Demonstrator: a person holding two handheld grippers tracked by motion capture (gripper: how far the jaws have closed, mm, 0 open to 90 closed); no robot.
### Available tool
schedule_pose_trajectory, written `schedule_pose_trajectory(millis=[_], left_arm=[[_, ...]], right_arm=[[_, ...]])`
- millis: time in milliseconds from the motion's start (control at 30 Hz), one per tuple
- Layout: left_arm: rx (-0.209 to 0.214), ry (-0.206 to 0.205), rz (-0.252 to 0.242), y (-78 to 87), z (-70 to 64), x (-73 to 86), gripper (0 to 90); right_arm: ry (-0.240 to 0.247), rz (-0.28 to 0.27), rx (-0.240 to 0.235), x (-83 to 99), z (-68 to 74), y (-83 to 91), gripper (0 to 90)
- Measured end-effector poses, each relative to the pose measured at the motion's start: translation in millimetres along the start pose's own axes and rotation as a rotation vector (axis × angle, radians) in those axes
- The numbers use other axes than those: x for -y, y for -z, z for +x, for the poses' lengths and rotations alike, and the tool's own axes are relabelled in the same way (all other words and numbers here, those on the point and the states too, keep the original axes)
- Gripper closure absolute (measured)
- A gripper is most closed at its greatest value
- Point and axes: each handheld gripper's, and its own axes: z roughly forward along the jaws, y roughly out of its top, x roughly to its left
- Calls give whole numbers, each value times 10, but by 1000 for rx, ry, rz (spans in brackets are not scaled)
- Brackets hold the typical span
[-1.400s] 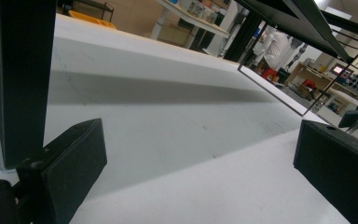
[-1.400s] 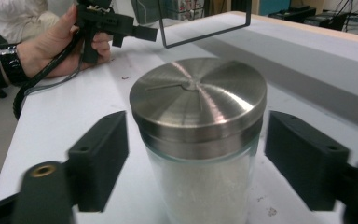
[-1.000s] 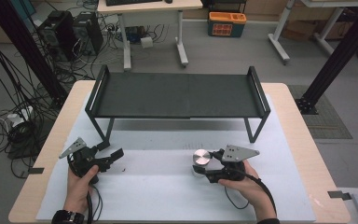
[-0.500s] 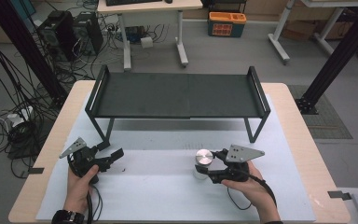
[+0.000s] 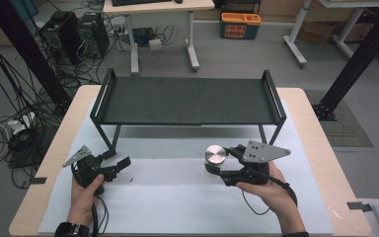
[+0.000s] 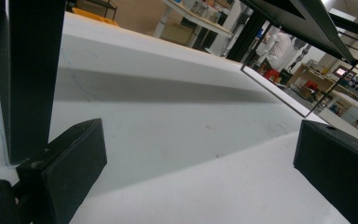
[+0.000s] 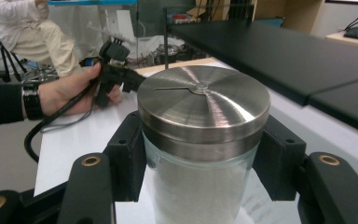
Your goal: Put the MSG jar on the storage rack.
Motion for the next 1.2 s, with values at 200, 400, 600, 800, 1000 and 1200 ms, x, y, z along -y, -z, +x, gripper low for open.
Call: schedule_pose_trajectory(millis=[200, 400, 600, 800, 1000, 1200], left_arm=[[0, 3, 2, -1, -2, -3, 28], [-2, -1, 11, -9, -6, -14, 28], [0, 3, 13, -12, -4, -16, 28], [-1, 2, 14, -15, -5, -17, 28], [-1, 3, 15, -19, -7, -18, 28], [-2, 3, 14, -23, -8, -17, 28]], right_arm=[[-3, -9, 33, -275, 8, 67, 428], [-4, -24, 63, -465, -3, 102, 429], [-6, -43, 127, -678, -32, 85, 429], [-15, -53, 179, -819, -80, 40, 428], [-5, -53, 201, -947, -142, -11, 428], [-5, -53, 229, -1030, -226, -67, 428]])
